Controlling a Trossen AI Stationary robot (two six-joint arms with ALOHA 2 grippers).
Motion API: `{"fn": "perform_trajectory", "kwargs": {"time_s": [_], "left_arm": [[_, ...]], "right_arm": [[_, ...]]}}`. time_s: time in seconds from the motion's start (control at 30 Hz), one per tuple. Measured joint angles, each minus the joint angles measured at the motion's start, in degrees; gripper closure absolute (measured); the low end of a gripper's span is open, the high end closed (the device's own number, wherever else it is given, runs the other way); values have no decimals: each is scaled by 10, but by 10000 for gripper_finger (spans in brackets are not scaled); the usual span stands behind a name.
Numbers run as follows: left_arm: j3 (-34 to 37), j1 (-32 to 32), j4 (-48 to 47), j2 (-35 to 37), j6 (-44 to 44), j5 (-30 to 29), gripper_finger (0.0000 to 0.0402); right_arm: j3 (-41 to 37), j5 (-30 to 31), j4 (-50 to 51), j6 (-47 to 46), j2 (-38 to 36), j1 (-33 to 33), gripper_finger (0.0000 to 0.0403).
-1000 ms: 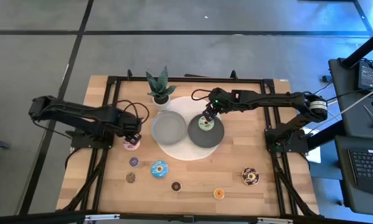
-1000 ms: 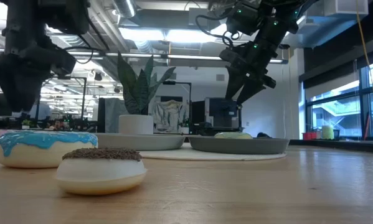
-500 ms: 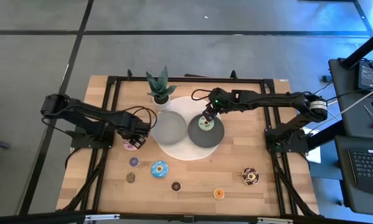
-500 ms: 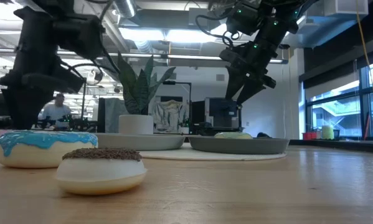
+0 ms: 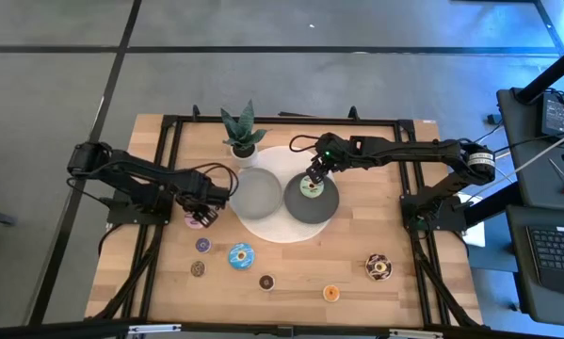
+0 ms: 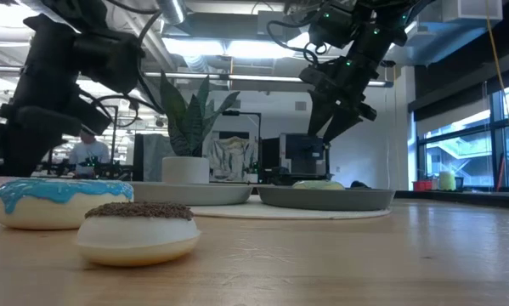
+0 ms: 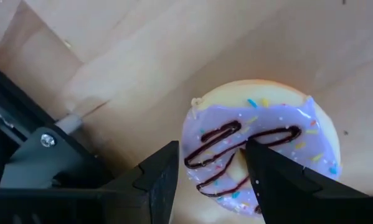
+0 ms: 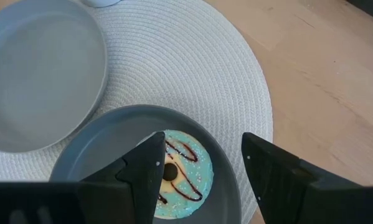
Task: Pick & Place donuts
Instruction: Put the large pink donut on the green plate
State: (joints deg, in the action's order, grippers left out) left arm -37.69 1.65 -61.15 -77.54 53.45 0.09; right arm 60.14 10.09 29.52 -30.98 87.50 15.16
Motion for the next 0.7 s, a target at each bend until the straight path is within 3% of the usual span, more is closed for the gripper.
{"fn": "perform_trajectory", "kwargs": {"time_s": [0.23,0.7], "left_arm": [[1,-4,-7,-8,-53,17,222],[1,-4,31,-57,-77,10,235]], "right_arm": [[0,-1,0,0,0,0,189],[0,-1,0,2,0,0,189]]}}
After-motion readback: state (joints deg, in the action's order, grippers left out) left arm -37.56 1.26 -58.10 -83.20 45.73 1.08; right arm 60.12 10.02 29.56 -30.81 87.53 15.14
